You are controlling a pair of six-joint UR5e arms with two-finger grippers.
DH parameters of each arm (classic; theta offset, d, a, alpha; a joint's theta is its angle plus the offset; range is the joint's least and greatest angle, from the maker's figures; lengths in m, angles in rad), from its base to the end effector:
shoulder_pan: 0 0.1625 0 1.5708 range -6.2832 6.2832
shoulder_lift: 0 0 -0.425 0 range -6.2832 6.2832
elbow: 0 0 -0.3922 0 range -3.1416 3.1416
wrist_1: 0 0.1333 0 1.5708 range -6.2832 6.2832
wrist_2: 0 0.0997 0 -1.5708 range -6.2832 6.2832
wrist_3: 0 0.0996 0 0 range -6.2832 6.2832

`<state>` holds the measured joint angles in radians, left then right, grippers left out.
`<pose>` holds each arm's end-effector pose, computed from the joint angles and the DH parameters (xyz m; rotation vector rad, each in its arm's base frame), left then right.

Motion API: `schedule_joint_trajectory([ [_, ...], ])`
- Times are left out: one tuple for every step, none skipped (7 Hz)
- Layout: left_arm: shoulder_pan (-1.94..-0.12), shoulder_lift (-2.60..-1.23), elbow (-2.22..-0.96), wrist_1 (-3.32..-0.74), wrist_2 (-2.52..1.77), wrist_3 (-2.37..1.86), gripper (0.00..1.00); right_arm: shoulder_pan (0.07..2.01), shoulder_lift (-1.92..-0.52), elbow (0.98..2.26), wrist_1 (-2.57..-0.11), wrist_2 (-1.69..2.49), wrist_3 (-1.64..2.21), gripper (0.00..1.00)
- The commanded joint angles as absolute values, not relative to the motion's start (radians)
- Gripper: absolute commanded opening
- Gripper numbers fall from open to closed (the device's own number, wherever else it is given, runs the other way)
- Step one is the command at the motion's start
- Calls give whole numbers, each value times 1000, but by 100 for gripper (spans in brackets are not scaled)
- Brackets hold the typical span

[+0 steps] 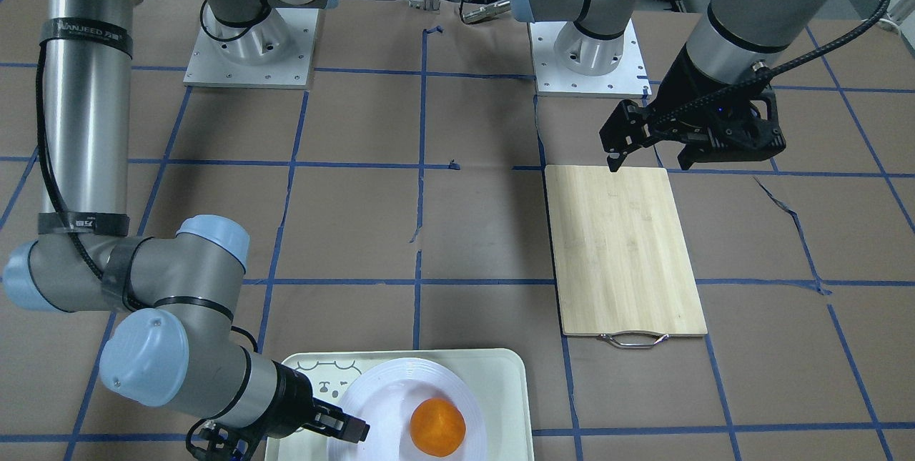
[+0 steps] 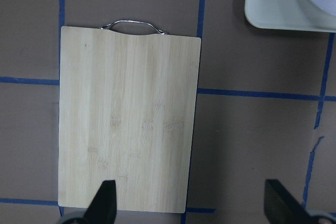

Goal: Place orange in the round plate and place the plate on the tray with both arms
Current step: 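Release the plate rim and raise the right gripper away from the tray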

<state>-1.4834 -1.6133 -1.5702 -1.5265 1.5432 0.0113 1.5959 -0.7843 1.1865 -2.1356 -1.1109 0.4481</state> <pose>-0.0910 -0.5198 0.4714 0.1184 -3.1119 0.0058 0.1969 -0.7699 0.2372 0.5082 2.6083 -0.0647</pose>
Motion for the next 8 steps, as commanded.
schedule_joint_trajectory([
  [-1483,-1612,-1569,-1526,1540,11,100,1594,-892,1106,-1858,-1302,369,100],
  [-1485,-1611,-1569,-1526,1543,11,100,1603,-1001,1101,-1742,-1398,301,100],
  [-1485,-1608,-1568,-1525,1539,11,100,1630,-1111,1107,-1603,-1530,258,100],
  [-1486,-1605,-1568,-1526,1548,11,100,1659,-1203,1133,-1507,-1578,165,100],
  [-1485,-1602,-1566,-1526,1548,11,100,1654,-1291,1213,-1494,-1626,100,99],
  [-1485,-1594,-1569,-1528,1548,11,100,1655,-1366,1308,-1494,-1612,97,99],
  [-1480,-1594,-1575,-1528,1549,12,100,1649,-1400,1416,-1603,-1602,75,98],
  [-1479,-1592,-1580,-1528,1551,11,100,1649,-1451,1492,-1708,-1605,31,100],
])
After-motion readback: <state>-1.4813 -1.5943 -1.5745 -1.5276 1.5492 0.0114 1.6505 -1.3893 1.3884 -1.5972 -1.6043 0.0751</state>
